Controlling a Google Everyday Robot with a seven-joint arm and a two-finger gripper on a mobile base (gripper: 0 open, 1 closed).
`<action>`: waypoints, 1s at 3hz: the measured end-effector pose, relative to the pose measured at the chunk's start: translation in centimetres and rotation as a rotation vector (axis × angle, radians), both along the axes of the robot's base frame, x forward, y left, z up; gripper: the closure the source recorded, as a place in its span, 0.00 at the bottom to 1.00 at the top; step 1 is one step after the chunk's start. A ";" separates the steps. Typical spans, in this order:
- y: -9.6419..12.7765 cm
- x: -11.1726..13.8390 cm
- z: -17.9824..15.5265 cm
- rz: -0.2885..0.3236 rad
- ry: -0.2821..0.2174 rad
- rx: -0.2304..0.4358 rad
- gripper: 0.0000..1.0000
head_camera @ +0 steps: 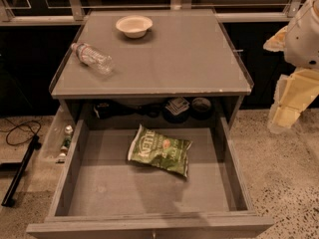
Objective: Pick green jalapeno chip bag from top drawer and place on counter
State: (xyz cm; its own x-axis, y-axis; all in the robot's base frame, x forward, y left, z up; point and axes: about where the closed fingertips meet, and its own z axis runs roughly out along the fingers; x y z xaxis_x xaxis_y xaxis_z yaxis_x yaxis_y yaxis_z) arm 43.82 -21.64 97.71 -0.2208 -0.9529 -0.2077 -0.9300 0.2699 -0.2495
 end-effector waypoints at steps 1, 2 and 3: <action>0.0 0.0 0.0 0.000 -0.003 0.000 0.00; 1.0 -1.1 -2.8 0.031 0.007 0.022 0.00; 3.0 -2.2 -8.9 0.094 0.040 0.096 0.00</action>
Offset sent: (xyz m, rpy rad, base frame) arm -0.0376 0.0334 -0.1030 0.0777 0.0489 0.1077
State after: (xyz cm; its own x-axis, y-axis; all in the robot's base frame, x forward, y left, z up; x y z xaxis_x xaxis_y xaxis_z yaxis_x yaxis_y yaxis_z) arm 41.61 -18.60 88.77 -0.1416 -0.9459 -0.2918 -0.9609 0.2022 -0.1892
